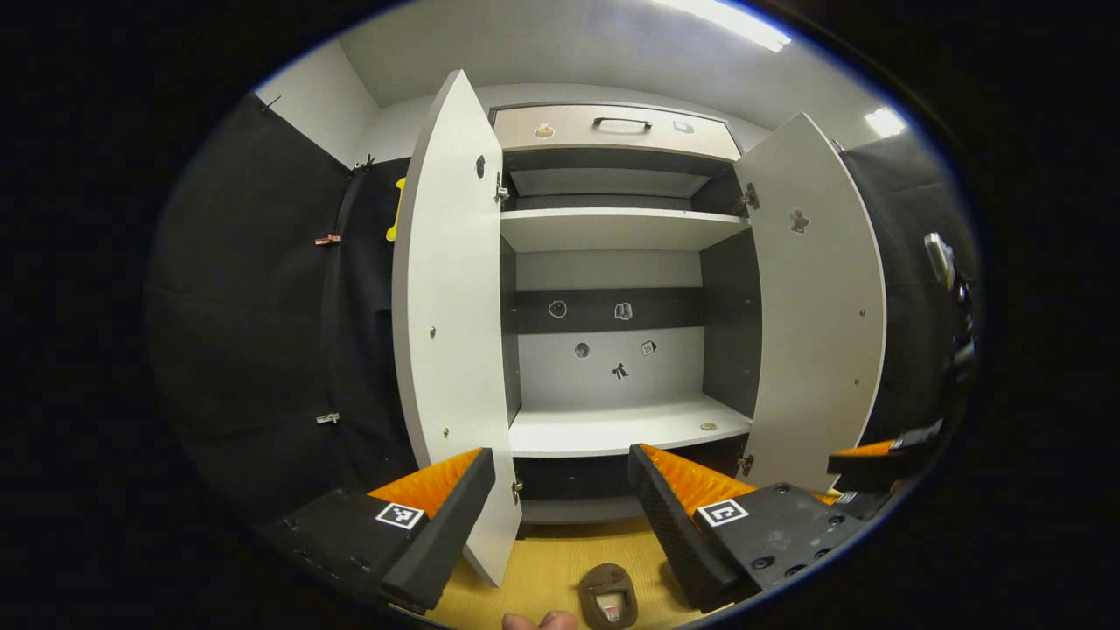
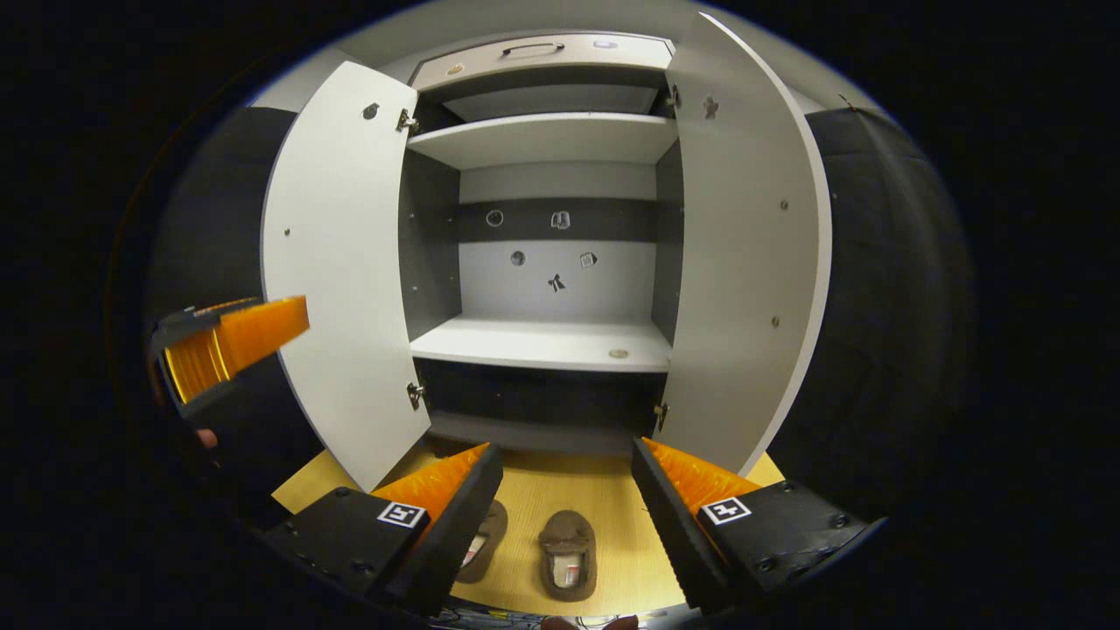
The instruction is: Grab one shoe with the right hand and put it into the shoe cabinet, grab the other shoe with the left hand and put it into the shoe cabinet; then close the right door with the right hand and the left door with the left hand.
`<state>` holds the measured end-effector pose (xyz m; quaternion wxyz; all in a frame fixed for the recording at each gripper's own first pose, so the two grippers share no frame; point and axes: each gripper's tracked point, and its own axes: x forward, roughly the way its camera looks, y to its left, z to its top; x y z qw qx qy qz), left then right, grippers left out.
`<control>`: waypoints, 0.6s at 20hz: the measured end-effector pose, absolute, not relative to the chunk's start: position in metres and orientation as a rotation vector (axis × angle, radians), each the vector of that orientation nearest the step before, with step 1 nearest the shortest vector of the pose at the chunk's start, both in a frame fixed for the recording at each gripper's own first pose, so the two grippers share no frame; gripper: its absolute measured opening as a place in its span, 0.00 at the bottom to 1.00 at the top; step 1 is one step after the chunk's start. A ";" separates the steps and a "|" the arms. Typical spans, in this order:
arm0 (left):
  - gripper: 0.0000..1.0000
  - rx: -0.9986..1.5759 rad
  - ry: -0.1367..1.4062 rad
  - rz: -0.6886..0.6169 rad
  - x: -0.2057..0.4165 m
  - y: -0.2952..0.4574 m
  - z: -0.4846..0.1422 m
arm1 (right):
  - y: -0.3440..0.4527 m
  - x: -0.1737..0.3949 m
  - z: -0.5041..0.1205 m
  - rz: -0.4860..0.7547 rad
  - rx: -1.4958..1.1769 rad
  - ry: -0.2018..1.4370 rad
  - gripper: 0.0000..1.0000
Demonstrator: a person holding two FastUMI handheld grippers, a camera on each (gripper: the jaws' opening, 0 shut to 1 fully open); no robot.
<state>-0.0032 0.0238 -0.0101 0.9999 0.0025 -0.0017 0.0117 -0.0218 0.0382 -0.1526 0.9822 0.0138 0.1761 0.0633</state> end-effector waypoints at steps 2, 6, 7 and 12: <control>0.98 0.016 0.001 0.035 -0.003 0.029 -0.014 | 0.044 -0.028 -0.188 0.145 0.027 0.419 0.99; 0.98 0.027 0.017 0.051 -0.002 0.036 -0.025 | 0.057 -0.040 -0.265 0.180 0.036 0.577 0.98; 0.98 0.026 0.023 0.052 -0.001 0.037 -0.029 | 0.061 -0.043 -0.280 0.189 0.043 0.613 0.99; 0.98 0.021 0.049 0.058 0.002 0.043 -0.042 | 0.064 -0.043 -0.351 0.188 0.053 0.747 0.99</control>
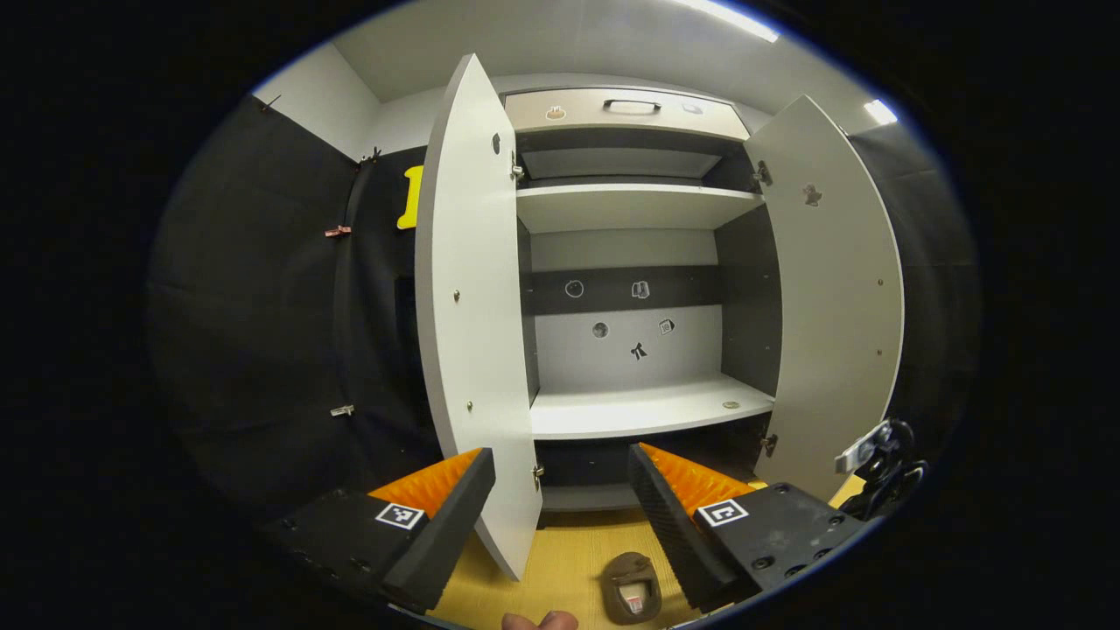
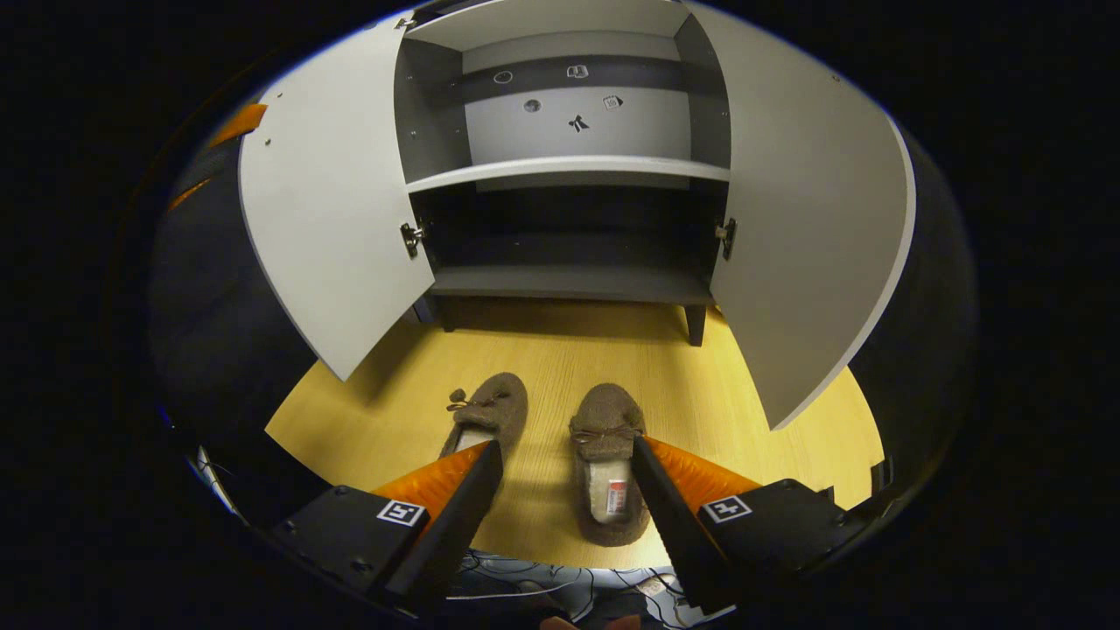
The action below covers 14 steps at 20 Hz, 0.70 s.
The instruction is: Grab one shoe with the right hand and put it into the shoe cabinet, grab the other shoe with the left hand and put it into the shoe cabinet; then close the right door with the right hand and the left door with the left hand.
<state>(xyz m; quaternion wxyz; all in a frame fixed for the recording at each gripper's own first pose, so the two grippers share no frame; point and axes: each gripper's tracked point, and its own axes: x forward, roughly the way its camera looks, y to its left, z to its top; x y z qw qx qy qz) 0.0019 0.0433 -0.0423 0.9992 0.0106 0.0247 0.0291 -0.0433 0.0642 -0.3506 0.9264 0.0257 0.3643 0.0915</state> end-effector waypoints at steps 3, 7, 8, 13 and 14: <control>0.98 0.029 0.067 0.059 0.004 0.047 -0.050 | 0.065 -0.039 -0.395 0.171 0.080 0.829 0.99; 0.98 0.002 0.070 0.047 0.005 0.049 -0.056 | 0.070 -0.024 -0.440 0.161 0.106 0.875 0.99; 0.98 -0.008 0.072 0.043 0.005 0.049 -0.057 | 0.073 -0.018 -0.449 0.158 0.114 0.877 0.99; 0.98 0.005 0.091 0.046 0.005 0.054 -0.065 | 0.084 0.011 -0.482 0.130 0.166 0.876 0.76; 0.98 0.003 0.091 0.045 0.005 0.056 -0.066 | 0.085 0.018 -0.485 0.117 0.168 0.864 0.73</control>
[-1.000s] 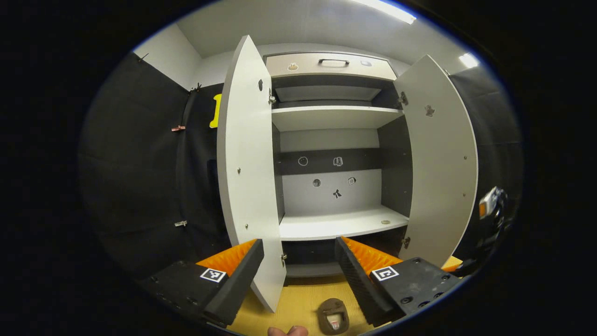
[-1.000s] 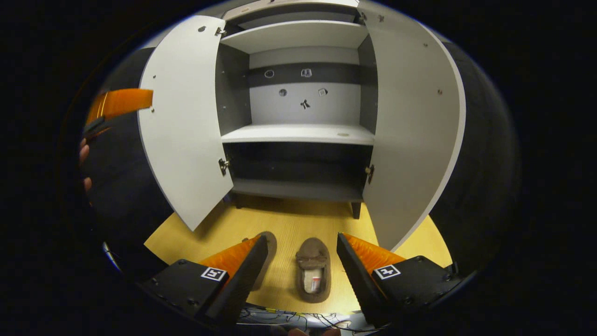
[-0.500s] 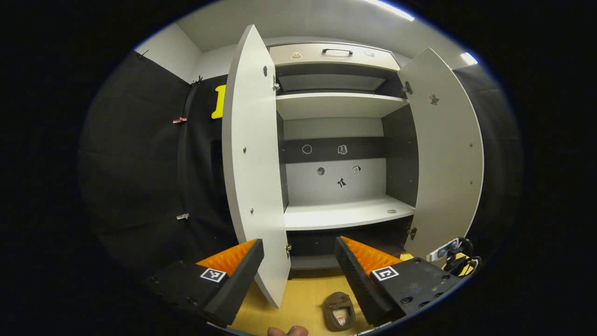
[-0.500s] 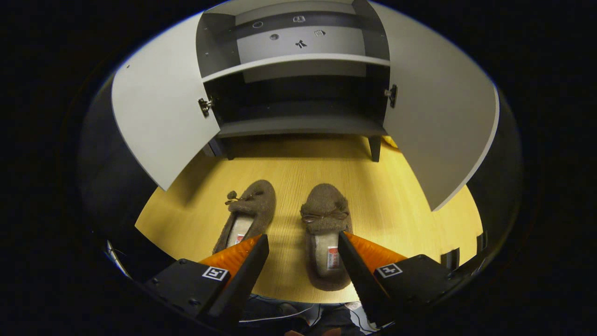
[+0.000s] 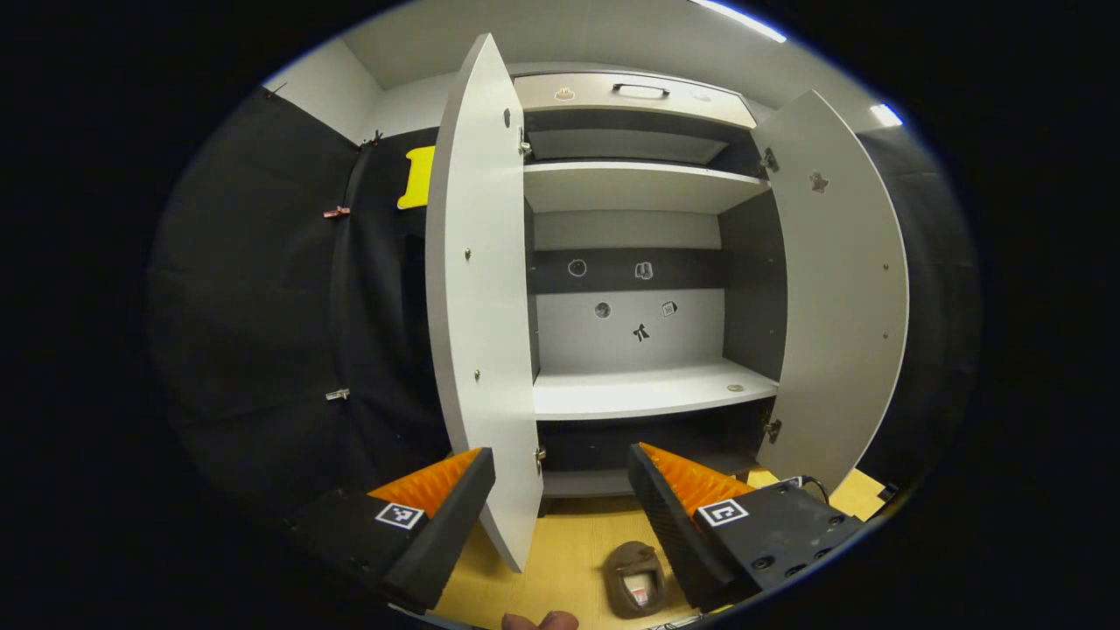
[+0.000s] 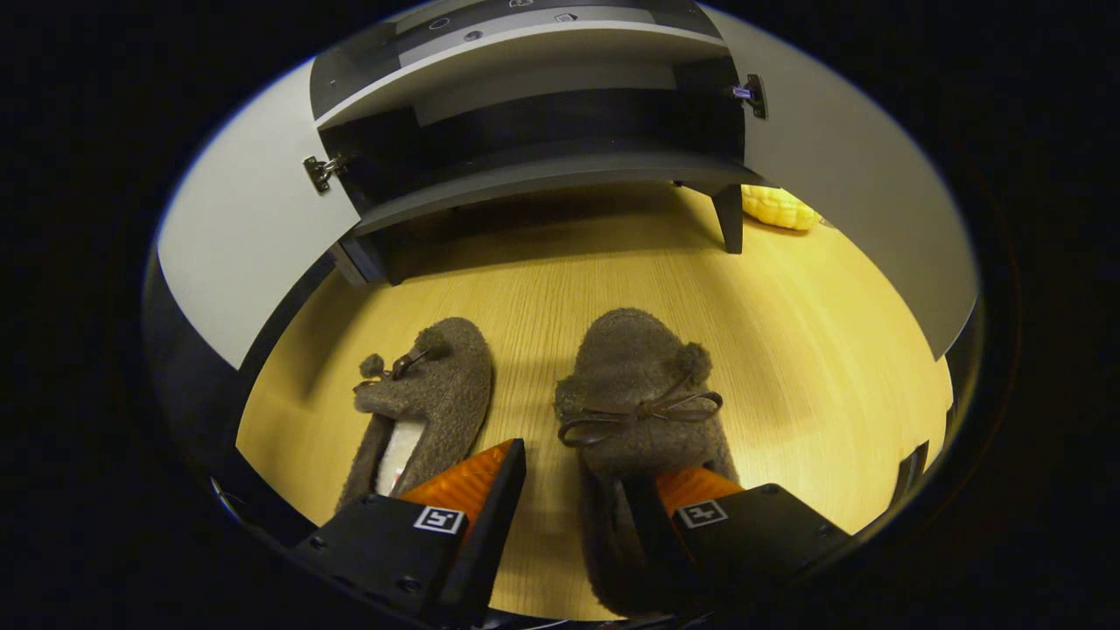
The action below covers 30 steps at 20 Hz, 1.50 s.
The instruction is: Grab one shoe with the right hand and put it into the shoe cabinet, grab the other shoe with the left hand and put it into the shoe cabinet; then close the right door with the right hand and the left door with the left hand.
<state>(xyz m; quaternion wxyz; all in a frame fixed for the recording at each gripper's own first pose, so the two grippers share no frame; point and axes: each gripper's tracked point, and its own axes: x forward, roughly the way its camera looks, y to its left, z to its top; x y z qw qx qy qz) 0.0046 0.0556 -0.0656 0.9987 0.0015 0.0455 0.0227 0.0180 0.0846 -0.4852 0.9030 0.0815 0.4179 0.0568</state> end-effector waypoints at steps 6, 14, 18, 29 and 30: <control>0.98 -0.013 0.102 0.052 0.003 0.059 -0.073 | 0.076 0.035 -0.492 0.063 0.183 0.846 0.16; 0.98 -0.018 0.105 0.030 0.008 0.049 -0.073 | 0.074 0.042 -0.389 0.106 0.198 0.728 0.16; 0.98 -0.019 0.094 0.023 0.010 0.044 -0.069 | 0.067 0.054 -0.318 0.114 0.195 0.673 0.17; 0.98 -0.007 0.083 -0.027 0.020 0.024 -0.062 | 0.054 0.167 -0.122 0.129 0.160 0.428 0.16; 0.98 -0.009 0.080 -0.030 0.021 0.023 -0.061 | 0.053 0.184 -0.107 0.127 0.158 0.406 0.16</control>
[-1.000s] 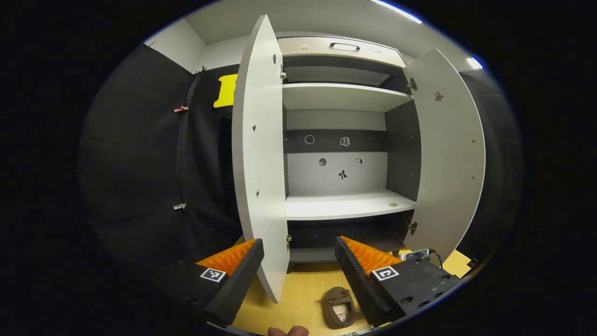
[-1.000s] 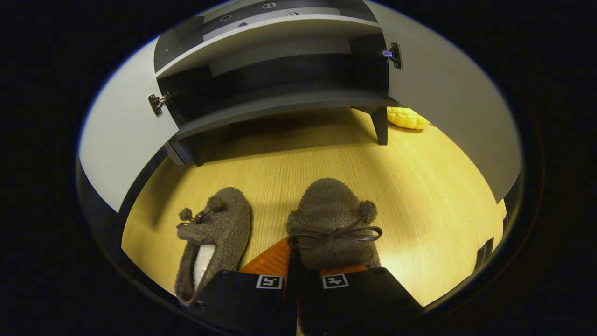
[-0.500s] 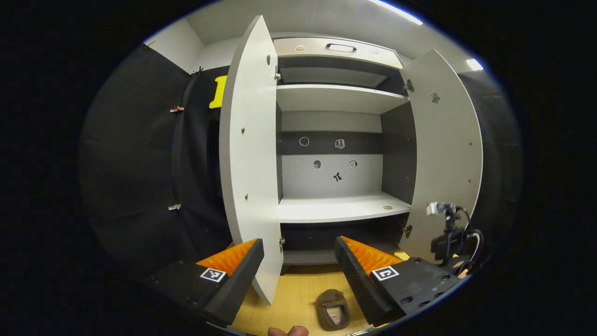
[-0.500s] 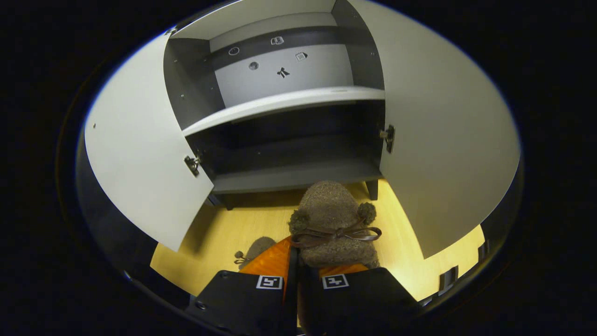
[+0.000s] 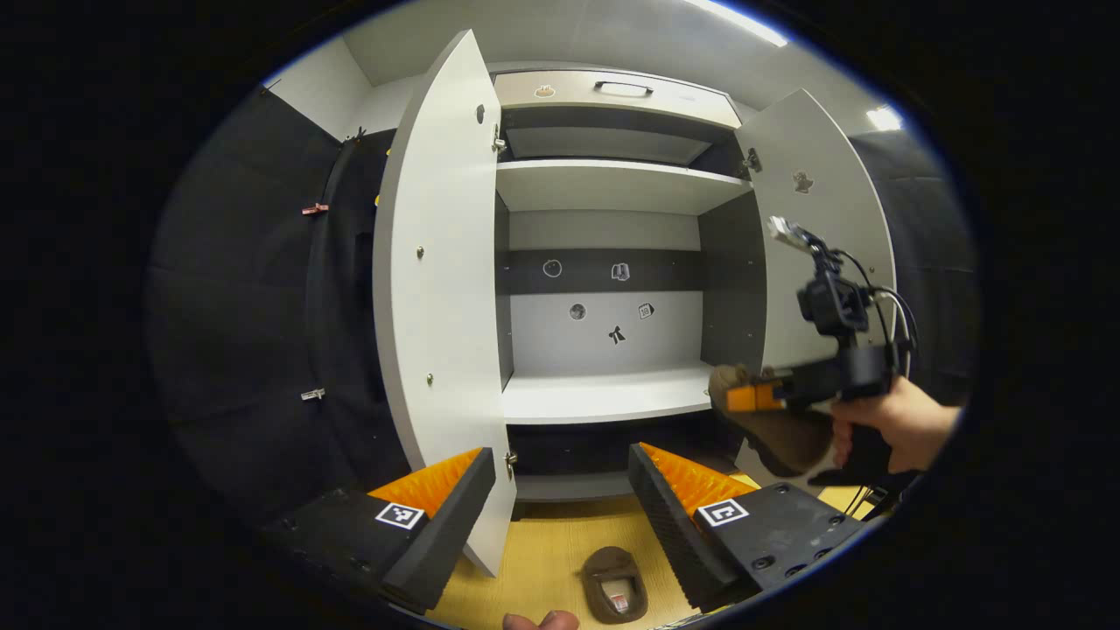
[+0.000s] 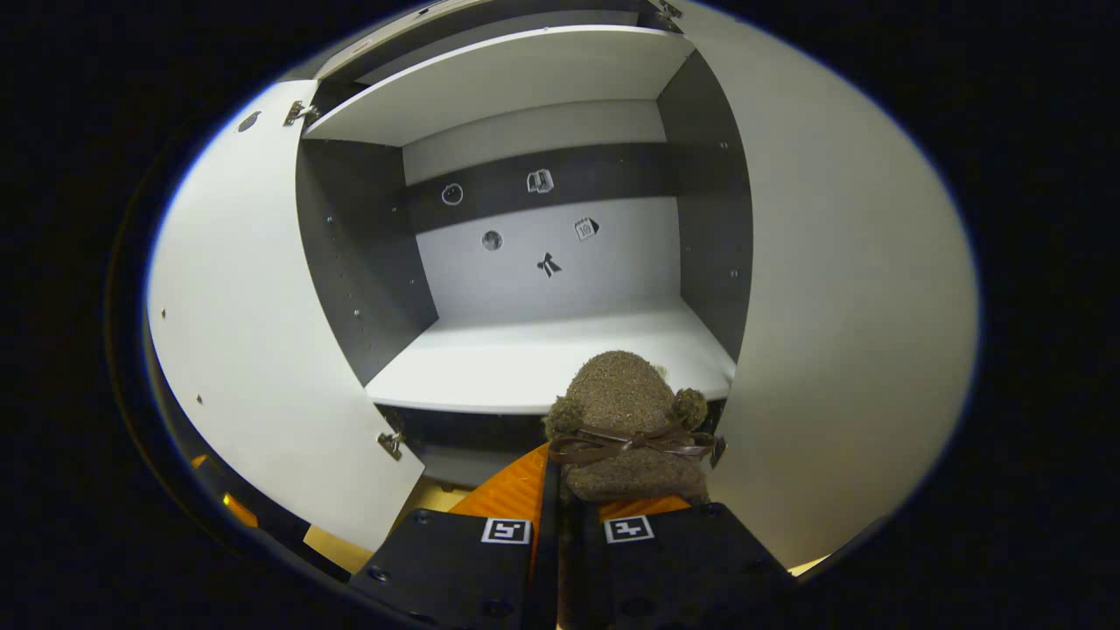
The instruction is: Grab one shoe with the right hand and put it into the shoe cabinet, grab the other shoe with the left hand and put it into the shoe cabinet; then close the right door with the right hand and the left door with the left hand.
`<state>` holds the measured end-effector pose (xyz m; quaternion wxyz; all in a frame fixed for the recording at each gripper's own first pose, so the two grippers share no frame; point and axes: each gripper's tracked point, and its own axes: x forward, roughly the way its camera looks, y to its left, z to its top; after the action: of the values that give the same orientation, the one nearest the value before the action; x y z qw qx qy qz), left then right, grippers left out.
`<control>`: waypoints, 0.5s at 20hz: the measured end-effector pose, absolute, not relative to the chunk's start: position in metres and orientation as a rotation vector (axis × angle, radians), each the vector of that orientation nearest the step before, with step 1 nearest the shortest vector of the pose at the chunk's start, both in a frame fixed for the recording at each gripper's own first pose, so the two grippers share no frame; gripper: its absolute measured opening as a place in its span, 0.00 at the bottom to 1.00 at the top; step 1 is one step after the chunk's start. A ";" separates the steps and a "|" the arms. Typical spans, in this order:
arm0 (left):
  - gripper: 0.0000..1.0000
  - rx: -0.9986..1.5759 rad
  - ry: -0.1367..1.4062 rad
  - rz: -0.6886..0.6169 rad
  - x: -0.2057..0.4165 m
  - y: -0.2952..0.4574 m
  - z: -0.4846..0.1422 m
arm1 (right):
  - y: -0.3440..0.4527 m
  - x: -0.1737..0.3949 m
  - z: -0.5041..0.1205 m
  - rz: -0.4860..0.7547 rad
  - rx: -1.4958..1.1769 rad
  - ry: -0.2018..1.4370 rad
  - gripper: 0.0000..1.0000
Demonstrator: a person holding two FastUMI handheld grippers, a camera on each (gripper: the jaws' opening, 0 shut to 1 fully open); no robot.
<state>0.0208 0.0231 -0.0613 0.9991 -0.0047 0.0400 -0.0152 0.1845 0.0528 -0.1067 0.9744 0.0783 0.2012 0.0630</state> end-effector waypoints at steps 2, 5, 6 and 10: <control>0.98 -0.018 0.082 -0.032 0.023 0.021 -0.063 | 0.053 0.214 -0.087 0.130 0.154 0.384 0.16; 0.98 -0.033 0.085 -0.027 0.026 0.022 -0.064 | 0.056 0.262 -0.079 0.134 0.130 0.380 0.16; 0.98 -0.034 0.086 -0.026 0.027 0.022 -0.064 | 0.059 0.278 -0.080 0.134 0.128 0.385 0.16; 0.98 -0.022 0.091 -0.021 0.032 0.024 -0.069 | 0.067 0.332 -0.086 0.132 0.144 0.389 0.16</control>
<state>0.0318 0.0237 -0.0689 0.9988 -0.0111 0.0456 -0.0107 0.3322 0.0673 -0.0856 0.9764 0.0717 0.1929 0.0655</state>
